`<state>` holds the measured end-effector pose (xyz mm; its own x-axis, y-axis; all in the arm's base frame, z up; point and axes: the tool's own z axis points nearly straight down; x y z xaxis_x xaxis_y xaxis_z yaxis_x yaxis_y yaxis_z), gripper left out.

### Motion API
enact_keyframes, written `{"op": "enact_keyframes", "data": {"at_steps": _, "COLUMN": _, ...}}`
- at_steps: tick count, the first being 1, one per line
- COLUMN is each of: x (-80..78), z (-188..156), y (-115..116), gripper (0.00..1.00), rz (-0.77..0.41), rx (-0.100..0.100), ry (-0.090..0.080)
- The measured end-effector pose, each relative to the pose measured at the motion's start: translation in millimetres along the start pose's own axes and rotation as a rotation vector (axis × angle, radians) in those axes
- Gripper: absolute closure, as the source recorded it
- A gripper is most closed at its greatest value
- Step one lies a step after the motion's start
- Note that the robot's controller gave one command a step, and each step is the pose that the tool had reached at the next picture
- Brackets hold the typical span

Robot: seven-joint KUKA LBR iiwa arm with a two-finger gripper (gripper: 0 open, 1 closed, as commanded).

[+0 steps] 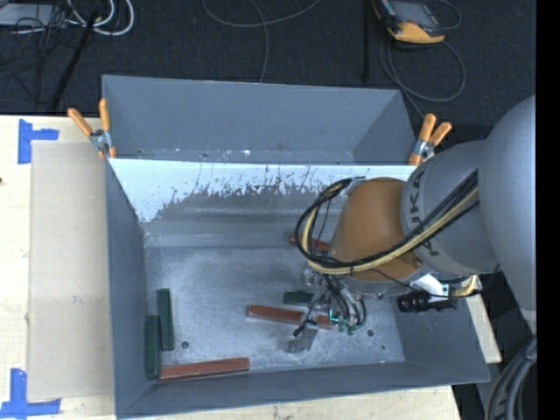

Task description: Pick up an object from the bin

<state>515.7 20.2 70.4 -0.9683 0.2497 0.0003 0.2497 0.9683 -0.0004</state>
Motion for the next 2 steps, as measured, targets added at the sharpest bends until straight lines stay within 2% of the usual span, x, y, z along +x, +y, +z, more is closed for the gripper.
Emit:
{"op": "enact_keyframes", "data": {"at_steps": 1, "x": 0.2, "z": 0, "y": 0, "gripper": 1.0, "rz": 0.0, "rx": 0.001, "ry": 0.001}}
{"op": "enact_keyframes", "data": {"at_steps": 2, "x": 8.6, "z": -187, "y": -9, "gripper": 1.0, "rz": 0.028, "rx": -0.002, "ry": -0.007}}
